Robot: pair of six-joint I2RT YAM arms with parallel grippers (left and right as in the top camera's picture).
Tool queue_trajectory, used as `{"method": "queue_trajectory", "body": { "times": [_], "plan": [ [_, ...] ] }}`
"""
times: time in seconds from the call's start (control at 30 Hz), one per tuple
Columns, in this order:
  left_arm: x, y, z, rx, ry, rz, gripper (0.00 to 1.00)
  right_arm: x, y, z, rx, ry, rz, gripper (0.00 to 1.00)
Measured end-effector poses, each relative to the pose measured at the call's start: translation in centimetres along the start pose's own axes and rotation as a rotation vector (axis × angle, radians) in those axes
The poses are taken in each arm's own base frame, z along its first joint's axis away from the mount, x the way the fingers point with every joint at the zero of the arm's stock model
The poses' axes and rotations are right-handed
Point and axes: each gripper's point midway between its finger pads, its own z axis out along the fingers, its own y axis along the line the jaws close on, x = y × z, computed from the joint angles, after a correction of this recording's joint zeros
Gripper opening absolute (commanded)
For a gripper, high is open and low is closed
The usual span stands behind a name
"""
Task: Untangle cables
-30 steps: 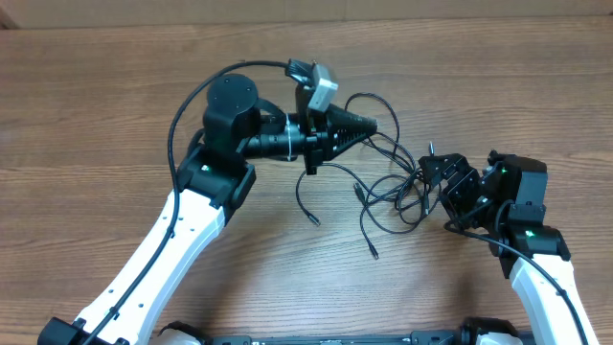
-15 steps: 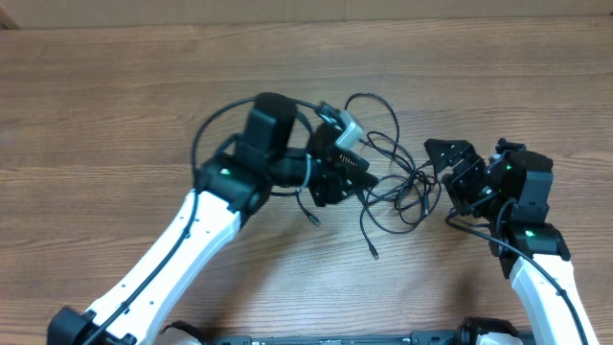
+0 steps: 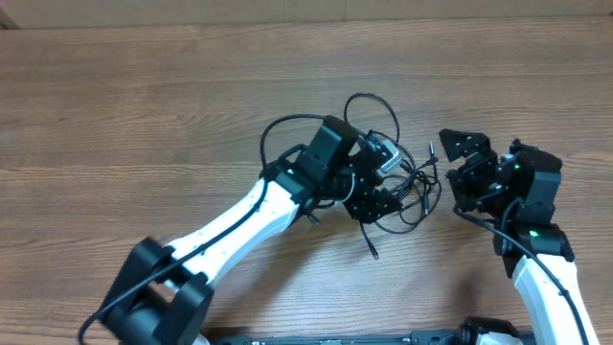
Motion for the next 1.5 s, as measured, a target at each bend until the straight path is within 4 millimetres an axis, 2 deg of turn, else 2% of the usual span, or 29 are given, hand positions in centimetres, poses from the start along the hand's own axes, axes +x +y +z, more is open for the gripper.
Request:
{"method": "queue_trajectory", "body": {
  "times": [0.2, 0.47, 0.53, 0.77, 0.87, 1.1, 1.33, 1.37, 1.5],
  "plan": [
    [0.6, 1.7, 2.8, -0.033, 0.0, -0.042, 0.71, -1.1, -0.1, -0.4, -0.01, -0.022, 0.05, 1.0],
    [0.5, 1.6, 4.8, -0.023, -0.021, -0.054, 0.73, -0.8, 0.0, -0.4, -0.021, 0.001, 0.051, 1.0],
    [0.8, 1.5, 5.1, -0.02, -0.014, -0.059, 0.67, -0.7, 0.1, -0.4, -0.023, 0.006, 0.05, 1.0],
    [0.9, 1.8, 5.2, -0.035, -0.011, -0.079, 0.33, -0.5, 0.0, -0.4, -0.022, 0.016, 0.042, 1.0],
    [0.9, 1.8, 5.2, -0.039, -0.011, -0.082, 0.34, -0.4, -0.1, -0.4, -0.017, 0.019, 0.044, 1.0],
    [1.0, 1.6, 5.3, -0.036, -0.008, -0.082, 0.45, -0.2, -0.2, -0.4, -0.017, 0.031, 0.044, 1.0],
    [0.8, 0.6, 5.8, -0.021, -0.013, -0.06, 0.44, -0.1, -0.1, -0.5, -0.019, 0.035, 0.044, 1.0],
    [0.7, 0.6, 5.9, -0.02, -0.016, -0.057, 0.41, -0.1, -0.1, -0.5, -0.019, 0.035, 0.044, 1.0],
    [1.2, 0.9, 6.3, -0.021, -0.007, -0.062, 0.43, -0.1, -0.1, -0.5, -0.019, 0.034, 0.042, 1.0]
  ]
}}
